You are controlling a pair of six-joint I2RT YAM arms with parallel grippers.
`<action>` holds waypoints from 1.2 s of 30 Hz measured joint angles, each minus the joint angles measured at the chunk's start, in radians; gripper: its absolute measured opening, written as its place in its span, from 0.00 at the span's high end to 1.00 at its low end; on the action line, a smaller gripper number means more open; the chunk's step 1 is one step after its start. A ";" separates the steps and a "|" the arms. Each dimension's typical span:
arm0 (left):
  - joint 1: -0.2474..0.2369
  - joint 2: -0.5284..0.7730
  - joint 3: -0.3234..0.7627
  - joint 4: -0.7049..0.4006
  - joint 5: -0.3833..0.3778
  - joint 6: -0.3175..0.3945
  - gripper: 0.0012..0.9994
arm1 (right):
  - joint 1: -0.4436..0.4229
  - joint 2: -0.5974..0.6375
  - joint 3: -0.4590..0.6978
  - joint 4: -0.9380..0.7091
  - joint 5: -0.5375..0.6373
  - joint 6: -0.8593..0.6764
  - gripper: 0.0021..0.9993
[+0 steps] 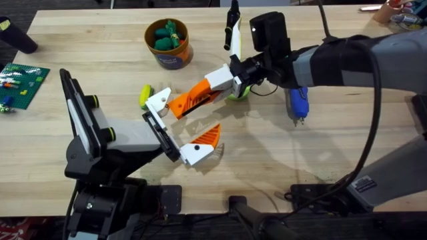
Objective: Pick up the gripper from the table and insert it into the empty holder that is missing its gripper. Then pick up a screw, insert it into the mounting hole, and use the screwdriver to tighten it. Finally, clean up the table by picking up the vegetable and placing it into the bucket.
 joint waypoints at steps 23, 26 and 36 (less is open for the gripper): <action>0.001 0.000 0.000 0.004 -0.006 0.000 0.01 | -0.001 0.002 0.000 0.073 -0.016 0.021 0.98; 0.001 0.000 0.000 0.004 -0.006 0.000 0.01 | -0.001 0.002 0.000 0.079 -0.016 0.033 0.98; 0.001 0.000 0.000 0.004 -0.005 -0.001 0.01 | -0.001 0.002 0.000 0.076 -0.002 0.088 0.98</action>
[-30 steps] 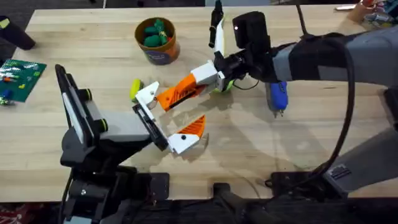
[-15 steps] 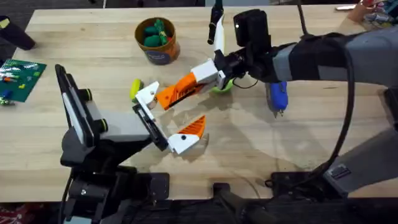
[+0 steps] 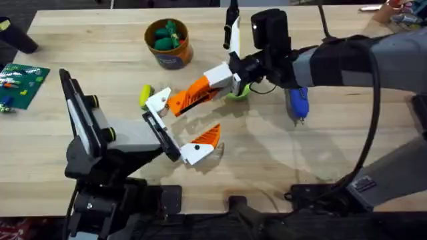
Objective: Pick up the gripper from the table and insert it into the empty holder that is missing its gripper. Then pick up a screw, insert it into the mounting hole, and use the screwdriver to tighten it. Finally, clean up the table by picking up the vegetable and placing it into the bucket.
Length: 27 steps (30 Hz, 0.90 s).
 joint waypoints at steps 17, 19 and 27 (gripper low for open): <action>0.000 0.000 0.000 -0.005 0.022 -0.012 0.01 | 0.060 0.000 0.000 0.004 0.048 0.026 0.98; 0.000 0.000 0.000 -0.005 0.025 -0.015 0.01 | 0.060 0.000 0.000 0.004 0.054 0.029 0.98; 0.006 0.000 0.000 -0.010 0.062 -0.023 0.01 | 0.066 0.000 0.000 0.004 0.076 0.049 0.98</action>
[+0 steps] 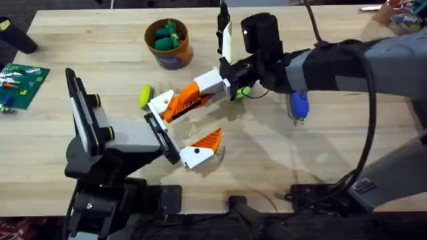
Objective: Pick up the gripper from the table and insert it into the empty holder that is missing its gripper. Then pick up a screw, insert it into the mounting hole, and use the screwdriver to tighten it. Finally, clean up the table by picking up the vegetable and placing it into the bucket.
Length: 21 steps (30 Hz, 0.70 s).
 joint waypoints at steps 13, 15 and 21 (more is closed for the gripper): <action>0.001 0.006 0.000 -0.003 0.020 -0.024 0.01 | 0.003 -0.001 0.000 0.012 0.089 0.014 0.98; 0.001 0.009 0.000 -0.004 0.020 -0.027 0.01 | 0.002 -0.001 0.000 0.011 0.095 0.015 0.98; 0.002 0.011 0.000 -0.003 0.019 -0.030 0.01 | 0.003 -0.001 0.000 0.012 0.102 0.014 0.98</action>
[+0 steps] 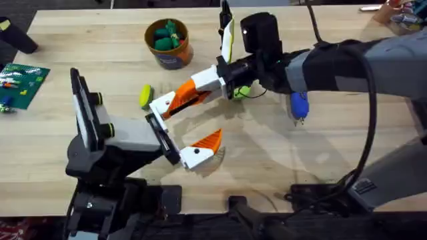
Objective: Pick up the gripper from the table and insert it into the empty holder that is missing its gripper. Then pick up a screw, insert it into the mounting hole, and use the screwdriver to tighten it. Finally, clean up the table by picking up the vegetable and placing it into the bucket.
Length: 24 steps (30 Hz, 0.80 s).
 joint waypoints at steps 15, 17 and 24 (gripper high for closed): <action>0.010 0.000 0.000 0.001 -0.015 -0.011 0.01 | 0.020 -0.008 0.000 0.006 0.050 0.000 0.98; 0.010 0.000 0.000 0.001 -0.015 -0.011 0.01 | 0.020 -0.008 0.000 0.006 0.052 0.000 0.98; 0.009 -0.001 0.000 0.002 -0.016 0.009 0.01 | 0.028 -0.007 0.000 -0.016 0.114 0.003 0.34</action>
